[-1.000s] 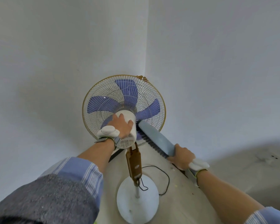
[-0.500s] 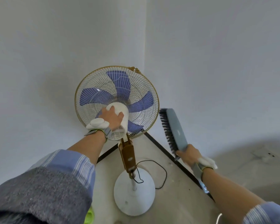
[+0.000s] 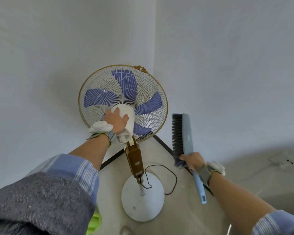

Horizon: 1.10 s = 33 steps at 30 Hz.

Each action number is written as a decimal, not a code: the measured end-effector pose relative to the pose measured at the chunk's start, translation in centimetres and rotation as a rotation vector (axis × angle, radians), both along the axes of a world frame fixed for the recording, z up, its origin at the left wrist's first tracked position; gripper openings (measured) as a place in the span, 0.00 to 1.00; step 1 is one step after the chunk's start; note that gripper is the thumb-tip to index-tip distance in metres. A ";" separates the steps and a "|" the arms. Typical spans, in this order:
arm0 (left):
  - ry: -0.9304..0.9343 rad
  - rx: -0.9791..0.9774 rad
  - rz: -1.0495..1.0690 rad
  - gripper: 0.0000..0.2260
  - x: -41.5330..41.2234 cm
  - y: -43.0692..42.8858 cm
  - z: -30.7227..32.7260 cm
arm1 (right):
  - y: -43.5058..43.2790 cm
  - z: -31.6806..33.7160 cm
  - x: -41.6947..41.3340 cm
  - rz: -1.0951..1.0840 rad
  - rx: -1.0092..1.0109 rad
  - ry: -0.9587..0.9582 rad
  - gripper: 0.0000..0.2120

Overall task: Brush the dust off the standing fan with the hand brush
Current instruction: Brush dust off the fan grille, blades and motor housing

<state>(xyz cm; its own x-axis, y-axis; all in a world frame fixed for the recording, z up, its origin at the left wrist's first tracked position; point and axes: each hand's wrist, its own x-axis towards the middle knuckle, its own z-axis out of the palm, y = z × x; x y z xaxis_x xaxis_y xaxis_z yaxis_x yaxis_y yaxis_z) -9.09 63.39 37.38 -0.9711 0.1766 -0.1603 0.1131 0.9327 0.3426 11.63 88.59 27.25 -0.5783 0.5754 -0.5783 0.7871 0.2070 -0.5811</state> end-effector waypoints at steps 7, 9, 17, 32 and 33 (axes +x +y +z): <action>-0.003 -0.013 0.009 0.28 0.1 0.5 0.2 | -1.4 0.2 0.4 0.445 0.245 -0.347 0.13; -0.021 0.000 0.006 0.29 -0.2 0.0 0.1 | -1.1 0.7 0.6 0.529 0.275 -0.437 0.12; -0.011 0.079 -0.028 0.26 0.1 -0.6 0.3 | -4.1 1.9 -1.0 0.425 0.263 0.003 0.31; -0.032 0.084 -0.015 0.26 0.1 -0.9 -0.1 | -4.9 0.7 0.2 0.508 0.275 -0.231 0.29; -0.027 0.084 -0.021 0.27 0.1 -0.7 -0.1 | -4.7 0.7 0.2 0.535 0.341 -0.209 0.29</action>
<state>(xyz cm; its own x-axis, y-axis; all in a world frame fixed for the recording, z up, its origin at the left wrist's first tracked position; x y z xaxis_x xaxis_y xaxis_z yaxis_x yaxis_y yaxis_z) -8.98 62.67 37.32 -0.9625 0.2111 -0.1702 0.1221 0.8979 0.4230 11.78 83.91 28.00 -0.7306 0.4106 -0.5456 0.6135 0.7455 -0.2604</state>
